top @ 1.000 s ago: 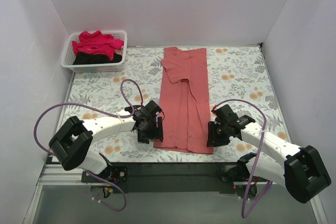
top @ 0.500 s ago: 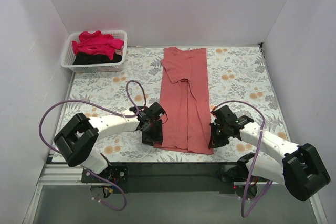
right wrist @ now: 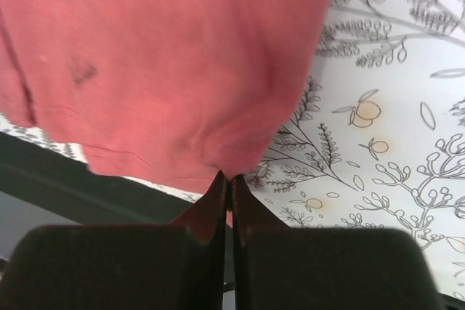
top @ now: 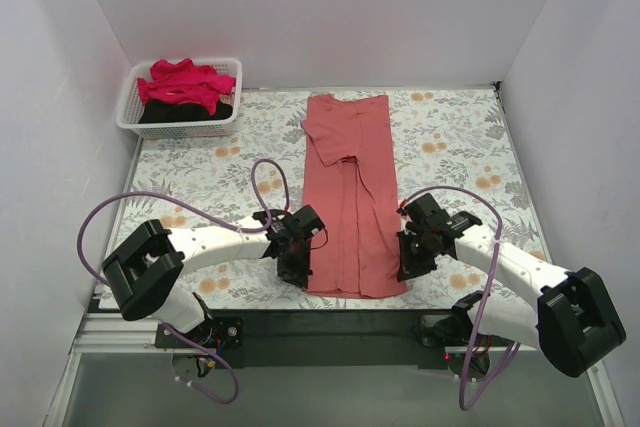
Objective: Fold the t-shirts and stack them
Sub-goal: Fold the tshirt
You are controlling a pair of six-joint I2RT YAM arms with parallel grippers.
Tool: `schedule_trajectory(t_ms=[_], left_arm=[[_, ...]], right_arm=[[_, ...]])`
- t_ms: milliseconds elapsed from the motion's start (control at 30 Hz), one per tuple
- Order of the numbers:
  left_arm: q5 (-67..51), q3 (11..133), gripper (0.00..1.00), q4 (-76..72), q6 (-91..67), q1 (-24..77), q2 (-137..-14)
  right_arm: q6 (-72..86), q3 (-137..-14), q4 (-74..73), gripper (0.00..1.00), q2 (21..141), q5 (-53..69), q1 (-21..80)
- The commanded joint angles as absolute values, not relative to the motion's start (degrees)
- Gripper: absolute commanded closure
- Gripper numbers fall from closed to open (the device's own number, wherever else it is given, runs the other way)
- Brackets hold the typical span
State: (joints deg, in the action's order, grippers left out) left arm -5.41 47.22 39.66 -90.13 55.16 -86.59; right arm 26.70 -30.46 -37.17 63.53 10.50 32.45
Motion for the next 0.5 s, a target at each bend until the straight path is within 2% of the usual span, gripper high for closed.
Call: schedule_trajectory(t_ms=[0, 233, 467], left_arm=[[-4.06, 50.18, 1.00, 43.85, -91.50, 55.29, -80.86], [-2.37, 61.25, 1.00, 41.67, -82.89, 44.14, -85.42], [-1.23, 74.78, 1.00, 37.97, -76.56, 34.81, -96.58]], right_arm=[[22.60, -38.75, -40.77, 0.99, 65.47, 10.90, 32.26], [17.06, -51.73, -40.61, 0.99, 73.29, 7.83, 25.94], [14.24, -67.58, -37.45, 0.99, 86.20, 5.63, 20.57]])
